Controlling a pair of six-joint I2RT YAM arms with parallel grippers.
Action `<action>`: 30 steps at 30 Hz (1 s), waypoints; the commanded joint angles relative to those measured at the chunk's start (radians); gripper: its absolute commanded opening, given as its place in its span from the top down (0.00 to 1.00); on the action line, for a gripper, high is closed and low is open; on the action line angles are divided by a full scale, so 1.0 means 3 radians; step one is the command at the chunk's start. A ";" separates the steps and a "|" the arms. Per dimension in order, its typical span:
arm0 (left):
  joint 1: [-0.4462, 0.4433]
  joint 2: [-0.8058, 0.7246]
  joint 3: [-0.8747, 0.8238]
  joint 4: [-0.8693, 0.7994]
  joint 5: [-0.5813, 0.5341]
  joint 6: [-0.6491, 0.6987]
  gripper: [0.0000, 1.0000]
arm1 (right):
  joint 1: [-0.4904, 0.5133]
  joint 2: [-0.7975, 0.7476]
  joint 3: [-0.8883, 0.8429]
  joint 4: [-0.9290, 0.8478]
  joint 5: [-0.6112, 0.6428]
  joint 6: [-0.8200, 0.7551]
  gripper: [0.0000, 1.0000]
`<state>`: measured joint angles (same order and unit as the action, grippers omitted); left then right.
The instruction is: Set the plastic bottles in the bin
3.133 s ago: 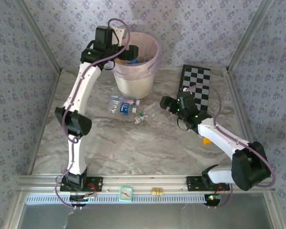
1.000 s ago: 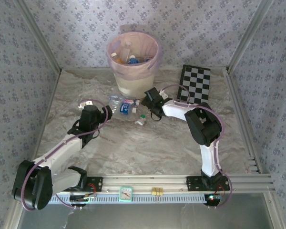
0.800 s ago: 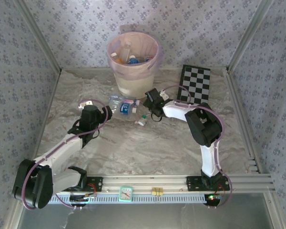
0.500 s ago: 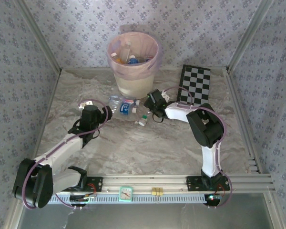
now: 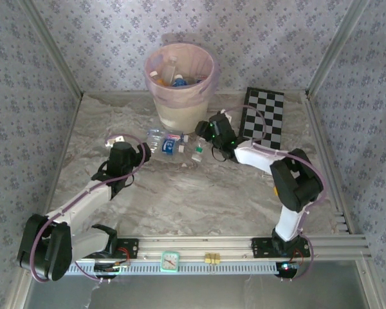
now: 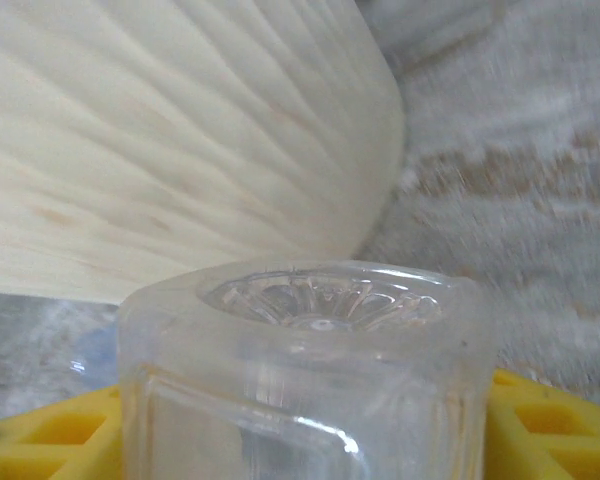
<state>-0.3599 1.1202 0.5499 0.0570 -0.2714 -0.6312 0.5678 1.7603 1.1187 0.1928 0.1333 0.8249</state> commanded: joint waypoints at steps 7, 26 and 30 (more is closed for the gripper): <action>0.0034 -0.0034 -0.0053 0.0096 0.0043 -0.0044 0.00 | -0.0058 -0.0704 0.0216 0.0201 -0.0048 -0.0953 0.56; 0.0065 -0.0083 -0.0080 0.0047 0.0138 -0.0067 0.00 | -0.0096 -0.0026 0.2052 0.0343 -0.0379 -0.1766 0.57; 0.0082 -0.0158 -0.0084 -0.0030 0.0143 -0.0039 0.00 | -0.0151 0.0386 0.2621 0.0344 -0.0491 -0.1680 0.56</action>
<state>-0.3462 1.1019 0.5308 0.0601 -0.2348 -0.6411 0.5381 1.8122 1.8019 0.2691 0.0231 0.3206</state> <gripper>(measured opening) 0.997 0.635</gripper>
